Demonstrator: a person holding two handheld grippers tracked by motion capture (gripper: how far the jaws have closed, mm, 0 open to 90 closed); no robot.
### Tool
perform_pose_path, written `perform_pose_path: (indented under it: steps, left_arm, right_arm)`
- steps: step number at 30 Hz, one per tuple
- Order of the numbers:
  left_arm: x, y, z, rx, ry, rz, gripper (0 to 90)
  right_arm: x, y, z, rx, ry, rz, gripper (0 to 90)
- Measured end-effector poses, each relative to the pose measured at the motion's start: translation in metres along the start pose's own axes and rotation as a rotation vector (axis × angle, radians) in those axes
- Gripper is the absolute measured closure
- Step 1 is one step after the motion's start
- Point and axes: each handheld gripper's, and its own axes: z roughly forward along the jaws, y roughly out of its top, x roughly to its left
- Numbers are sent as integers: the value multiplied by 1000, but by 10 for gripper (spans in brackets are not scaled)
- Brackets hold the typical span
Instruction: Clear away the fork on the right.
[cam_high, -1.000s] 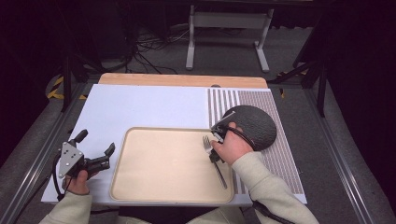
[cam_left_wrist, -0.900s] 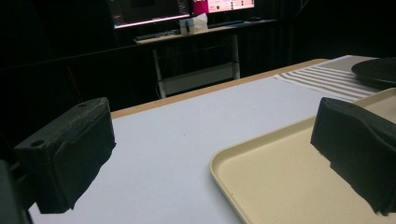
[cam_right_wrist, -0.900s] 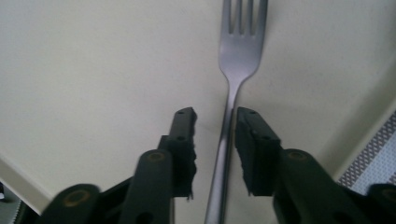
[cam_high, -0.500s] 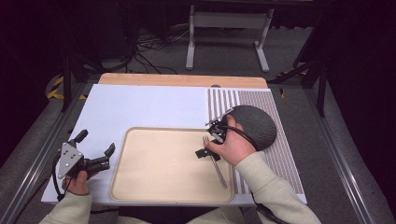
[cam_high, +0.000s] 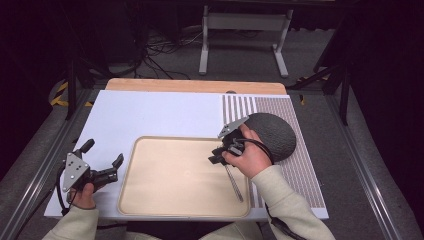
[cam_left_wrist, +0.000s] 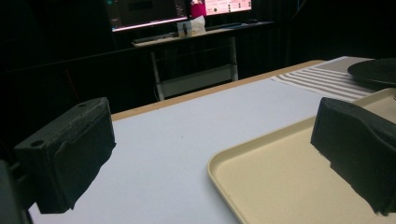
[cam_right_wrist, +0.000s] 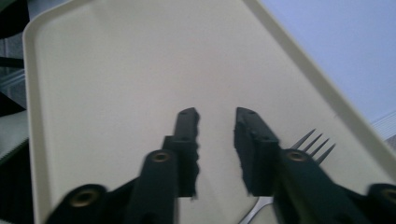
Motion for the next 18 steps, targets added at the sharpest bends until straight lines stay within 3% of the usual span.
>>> perform_pose_path:
  steps: [2, 3, 5, 7, 18]
  left_arm:
    - [1, 0, 0, -1, 5, 3, 4]
    - [1, 0, 0, -1, 5, 3, 4]
    - [0, 0, 0, 0, 2, -1, 4]
    - [0, 0, 0, 1, 3, 1, 4]
    - [0, 0, 0, 3, 4, 4, 4]
  right_arm:
    - [-2, 0, 0, -9, -22, -35, 886]
    - [-3, 0, 0, -2, -49, -64, 896]
    - [-4, 0, 1, 0, -55, -75, 897]
    - [-6, -1, 5, -3, -34, -76, 897]
    - [-22, -12, 24, 34, -43, -41, 897]
